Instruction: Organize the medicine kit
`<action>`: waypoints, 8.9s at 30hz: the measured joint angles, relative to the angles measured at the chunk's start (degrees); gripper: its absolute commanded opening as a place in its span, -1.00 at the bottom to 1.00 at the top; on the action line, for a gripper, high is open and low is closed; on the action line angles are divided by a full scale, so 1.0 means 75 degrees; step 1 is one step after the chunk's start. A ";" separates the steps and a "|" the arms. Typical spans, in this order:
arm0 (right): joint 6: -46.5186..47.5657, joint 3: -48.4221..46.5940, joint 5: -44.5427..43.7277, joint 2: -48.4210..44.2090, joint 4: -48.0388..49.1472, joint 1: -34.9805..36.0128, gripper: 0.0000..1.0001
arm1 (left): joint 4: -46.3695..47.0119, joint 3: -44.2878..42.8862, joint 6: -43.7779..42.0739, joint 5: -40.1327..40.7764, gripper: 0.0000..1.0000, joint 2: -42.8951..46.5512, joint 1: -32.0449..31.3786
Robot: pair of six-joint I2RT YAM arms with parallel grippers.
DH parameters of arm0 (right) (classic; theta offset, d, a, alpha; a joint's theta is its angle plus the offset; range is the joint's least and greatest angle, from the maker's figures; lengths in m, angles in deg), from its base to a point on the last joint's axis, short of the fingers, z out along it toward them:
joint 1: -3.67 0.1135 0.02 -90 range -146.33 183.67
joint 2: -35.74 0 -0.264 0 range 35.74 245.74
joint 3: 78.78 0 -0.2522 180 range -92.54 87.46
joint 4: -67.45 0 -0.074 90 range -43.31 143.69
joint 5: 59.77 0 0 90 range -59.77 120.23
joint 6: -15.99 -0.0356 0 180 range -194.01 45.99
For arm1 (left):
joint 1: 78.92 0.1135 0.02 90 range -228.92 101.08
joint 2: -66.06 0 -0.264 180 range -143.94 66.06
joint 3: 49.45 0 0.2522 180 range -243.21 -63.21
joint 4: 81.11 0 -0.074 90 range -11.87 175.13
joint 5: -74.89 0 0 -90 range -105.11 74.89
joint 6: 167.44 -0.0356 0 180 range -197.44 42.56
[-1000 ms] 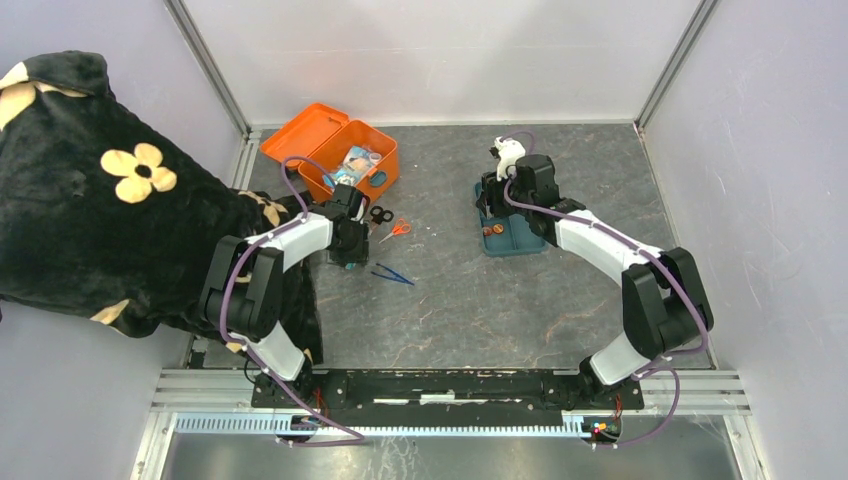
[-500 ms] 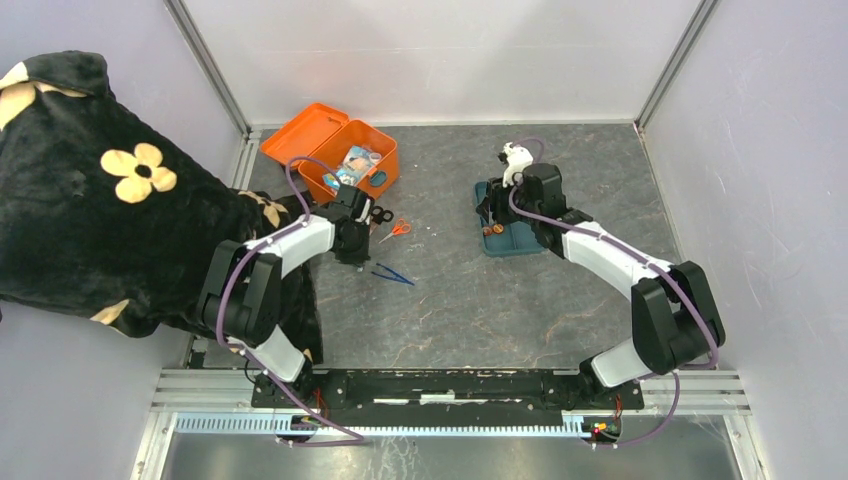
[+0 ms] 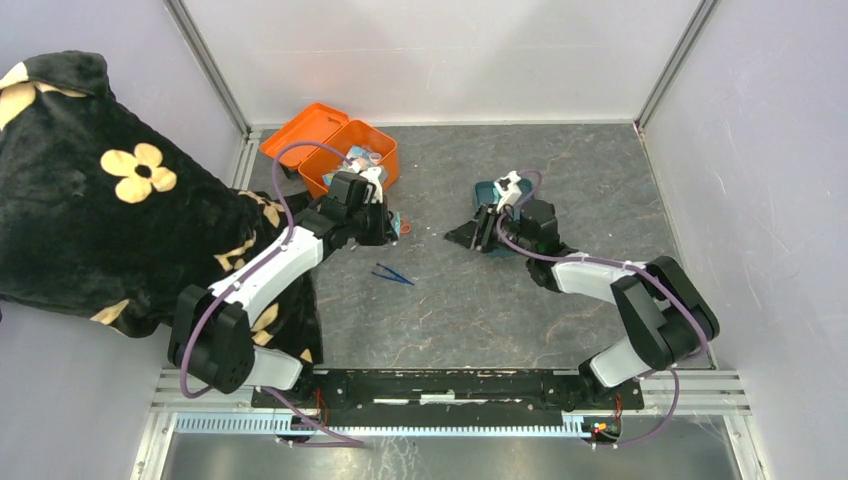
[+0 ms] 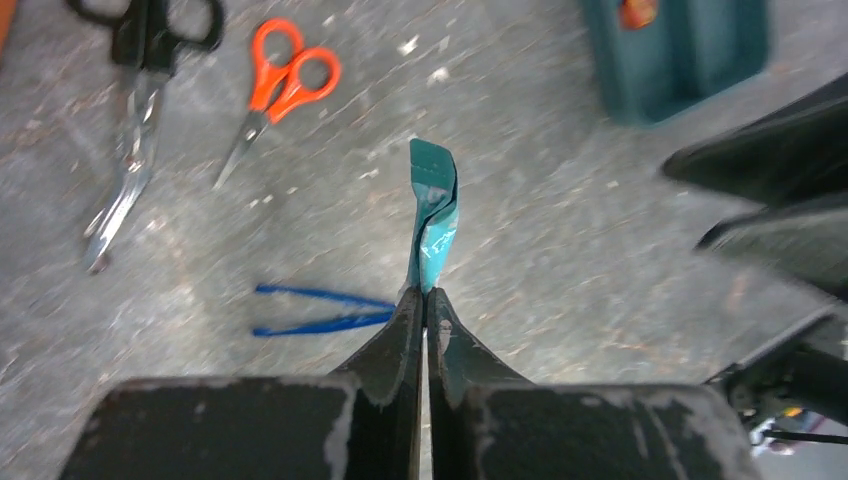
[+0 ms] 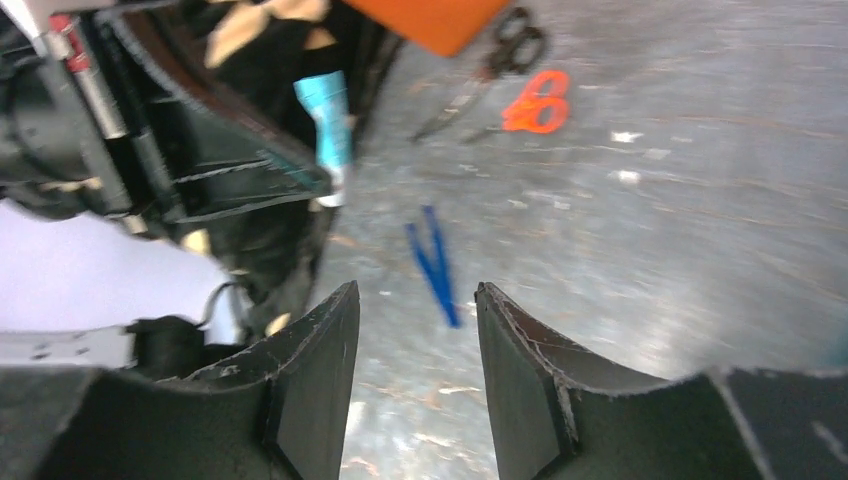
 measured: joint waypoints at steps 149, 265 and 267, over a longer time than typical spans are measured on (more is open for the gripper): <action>0.5286 -0.2299 -0.2428 -0.0382 -0.3943 0.1105 0.38 | 0.0379 -0.1003 0.0895 0.2022 0.90 0.0906 0.1950; 0.4433 -0.0539 -0.4532 -0.2192 -0.4835 -0.0982 0.48 | 0.0472 0.0796 0.1093 0.1705 0.89 0.0734 -0.0204; 0.4261 -0.0493 -0.4628 -0.2264 -0.4835 -0.0982 0.52 | 0.0522 0.0874 0.1183 0.1789 0.91 0.0667 -0.0233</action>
